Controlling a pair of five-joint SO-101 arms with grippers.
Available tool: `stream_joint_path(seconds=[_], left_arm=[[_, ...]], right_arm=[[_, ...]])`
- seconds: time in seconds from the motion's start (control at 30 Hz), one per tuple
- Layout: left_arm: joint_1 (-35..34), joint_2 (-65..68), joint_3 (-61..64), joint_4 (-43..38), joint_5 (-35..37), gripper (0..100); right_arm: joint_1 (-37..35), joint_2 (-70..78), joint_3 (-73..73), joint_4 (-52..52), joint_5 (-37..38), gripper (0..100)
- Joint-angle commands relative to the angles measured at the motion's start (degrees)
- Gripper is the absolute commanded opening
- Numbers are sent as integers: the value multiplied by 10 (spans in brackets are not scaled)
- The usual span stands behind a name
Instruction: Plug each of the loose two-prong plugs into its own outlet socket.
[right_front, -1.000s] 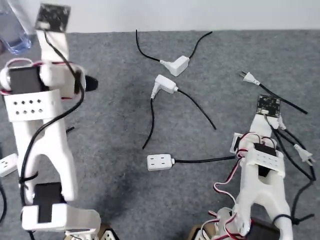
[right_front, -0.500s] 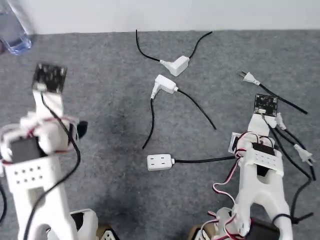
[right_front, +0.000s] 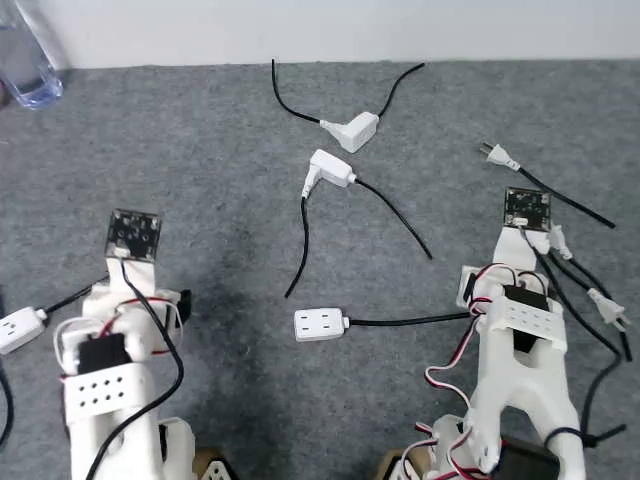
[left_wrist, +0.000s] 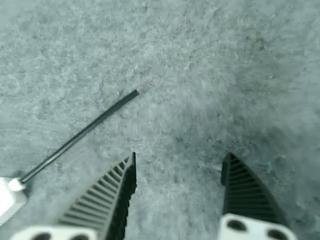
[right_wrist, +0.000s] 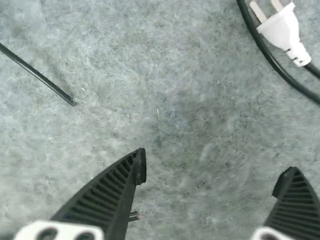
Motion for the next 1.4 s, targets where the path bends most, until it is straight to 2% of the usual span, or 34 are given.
stream_joint_path(seconds=[0.0, 0.1, 0.27, 0.47, 0.6, 0.7, 0.87, 1.17, 1.37], left_arm=[[-3, -14, 54, -83, -2, 258], [-4, -15, 79, -103, -2, 258], [-4, -15, 87, -105, -2, 258], [-3, -16, 107, -138, -2, 258], [-3, -16, 107, -138, -5, 258], [0, -16, 112, -138, -6, 258], [1, -16, 131, -170, -6, 258], [1, -16, 131, -174, -6, 258], [1, -16, 131, -175, -6, 258]], right_arm=[[-1, -19, -18, 15, 47, 390], [2, -21, -47, 47, 72, 390], [52, -23, -146, 146, 85, 390], [139, -18, -345, 317, 203, 389], [175, -3, -427, 382, 272, 384], [185, 53, -464, 389, 303, 323], [208, 205, -539, 393, 307, 199], [259, 409, -651, 364, 310, 235], [272, 494, -704, 357, 355, 235]])
